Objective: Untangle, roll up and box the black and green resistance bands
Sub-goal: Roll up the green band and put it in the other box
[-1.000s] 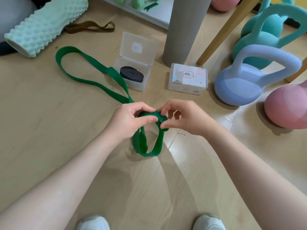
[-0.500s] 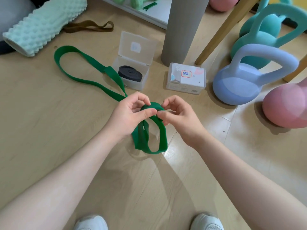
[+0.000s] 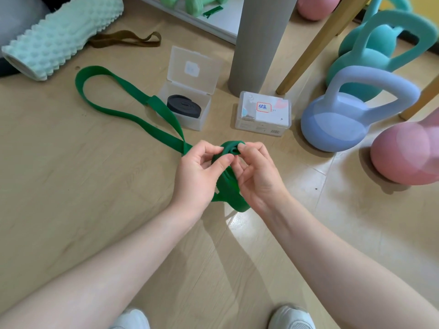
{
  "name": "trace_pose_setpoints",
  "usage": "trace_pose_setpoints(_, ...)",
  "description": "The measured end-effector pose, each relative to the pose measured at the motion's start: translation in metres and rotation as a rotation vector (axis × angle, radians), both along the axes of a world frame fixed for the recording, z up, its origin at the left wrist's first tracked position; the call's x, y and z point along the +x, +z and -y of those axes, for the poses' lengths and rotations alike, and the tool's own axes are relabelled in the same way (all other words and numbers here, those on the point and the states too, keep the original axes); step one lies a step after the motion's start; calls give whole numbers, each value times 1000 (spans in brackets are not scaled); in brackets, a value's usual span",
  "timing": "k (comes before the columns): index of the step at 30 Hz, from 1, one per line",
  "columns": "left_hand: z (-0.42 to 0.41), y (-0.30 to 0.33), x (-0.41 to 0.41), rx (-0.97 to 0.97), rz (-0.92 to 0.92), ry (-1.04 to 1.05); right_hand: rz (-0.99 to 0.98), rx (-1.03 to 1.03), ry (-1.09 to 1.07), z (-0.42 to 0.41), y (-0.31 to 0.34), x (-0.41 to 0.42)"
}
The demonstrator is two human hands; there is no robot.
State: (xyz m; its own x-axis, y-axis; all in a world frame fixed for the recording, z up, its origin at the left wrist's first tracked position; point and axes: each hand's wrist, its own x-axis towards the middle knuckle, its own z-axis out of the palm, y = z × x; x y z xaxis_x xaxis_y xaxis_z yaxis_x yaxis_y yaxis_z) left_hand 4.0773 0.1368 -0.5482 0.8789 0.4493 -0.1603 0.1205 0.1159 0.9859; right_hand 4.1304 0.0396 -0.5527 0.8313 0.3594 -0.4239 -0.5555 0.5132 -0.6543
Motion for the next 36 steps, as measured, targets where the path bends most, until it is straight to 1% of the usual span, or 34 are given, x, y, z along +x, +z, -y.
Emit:
trace_pose_setpoints(3,4,-2,-1,-39,-28,78,-21,29,-31,-3,-1,-6)
trace_pose_setpoints(6,5,-3,-3,-62,-30,127,-24,44,-1,-3,-5,-14)
trace_pose_setpoints(11,7,0,-5,-110,16,103,-59,50,-29,-5,-1,-24)
trace_pose_setpoints(15,9,-1,-6,-38,67,97,-111,107,-63,-7,3,-25)
trace_pose_setpoints(19,1,-3,-3,14,85,149,-24,38,-21,-11,4,-26)
trace_pose_setpoints(20,-3,-3,-2,19,79,145,0,6,-1,-11,3,-26)
trace_pose_setpoints(21,-8,-3,-2,19,72,131,43,-69,33,-10,2,-25)
trace_pose_setpoints(24,-28,-2,0,64,36,14,249,-495,247,3,4,-11)
trace_pose_setpoints(25,-33,-2,0,99,22,-38,295,-594,310,8,8,-4)
trace_pose_setpoints(28,-39,-5,-1,192,-14,-146,430,-699,386,16,21,14)
trace_pose_setpoints(30,-41,-4,-1,206,-16,-201,544,-761,480,16,24,21)
trace_pose_setpoints(33,-45,-2,-1,257,-15,-320,621,-843,651,13,25,22)
trace_pose_setpoints(36,-46,1,-3,292,-35,-375,716,-954,693,10,22,19)
